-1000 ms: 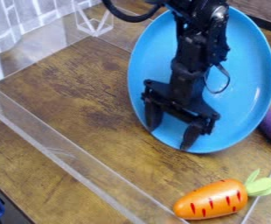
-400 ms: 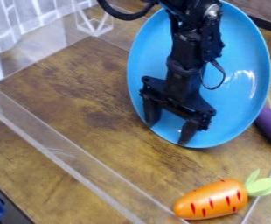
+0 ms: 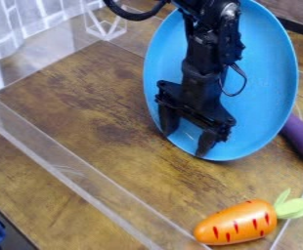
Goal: Move the carrot to the left side
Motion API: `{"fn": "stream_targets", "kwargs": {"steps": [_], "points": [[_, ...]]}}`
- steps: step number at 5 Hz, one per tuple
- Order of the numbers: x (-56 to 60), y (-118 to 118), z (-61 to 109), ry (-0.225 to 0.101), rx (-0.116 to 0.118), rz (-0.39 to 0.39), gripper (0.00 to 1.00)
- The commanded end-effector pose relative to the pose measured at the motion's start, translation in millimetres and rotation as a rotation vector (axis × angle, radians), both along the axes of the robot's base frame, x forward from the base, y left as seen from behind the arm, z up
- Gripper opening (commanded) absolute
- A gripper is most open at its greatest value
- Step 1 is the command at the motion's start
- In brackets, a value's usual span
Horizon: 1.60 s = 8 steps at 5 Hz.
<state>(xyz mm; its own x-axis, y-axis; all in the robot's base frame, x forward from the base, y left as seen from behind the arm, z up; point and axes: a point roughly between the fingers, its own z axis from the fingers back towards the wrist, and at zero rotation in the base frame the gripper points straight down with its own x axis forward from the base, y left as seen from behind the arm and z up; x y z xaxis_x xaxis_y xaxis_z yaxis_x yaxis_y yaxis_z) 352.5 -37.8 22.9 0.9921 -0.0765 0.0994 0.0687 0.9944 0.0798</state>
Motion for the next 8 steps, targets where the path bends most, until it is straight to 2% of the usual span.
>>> {"fn": "stream_targets", "kwargs": {"steps": [1,3,5,6,8], "points": [[-15.1,-23.0,-4.5,0.022,0.002,-0.09,1.0],[-23.8,-62.0,2.7,0.006,-0.004,-0.202,1.0],[-33.1,-76.5,-6.7,0.003,-0.015,-0.255,1.0],[-40.7,-81.4,0.8,0.006,-0.02,-0.319,1.0],[-46.6,-85.6,14.0,0.011,-0.022,-0.417,1.0]]}}
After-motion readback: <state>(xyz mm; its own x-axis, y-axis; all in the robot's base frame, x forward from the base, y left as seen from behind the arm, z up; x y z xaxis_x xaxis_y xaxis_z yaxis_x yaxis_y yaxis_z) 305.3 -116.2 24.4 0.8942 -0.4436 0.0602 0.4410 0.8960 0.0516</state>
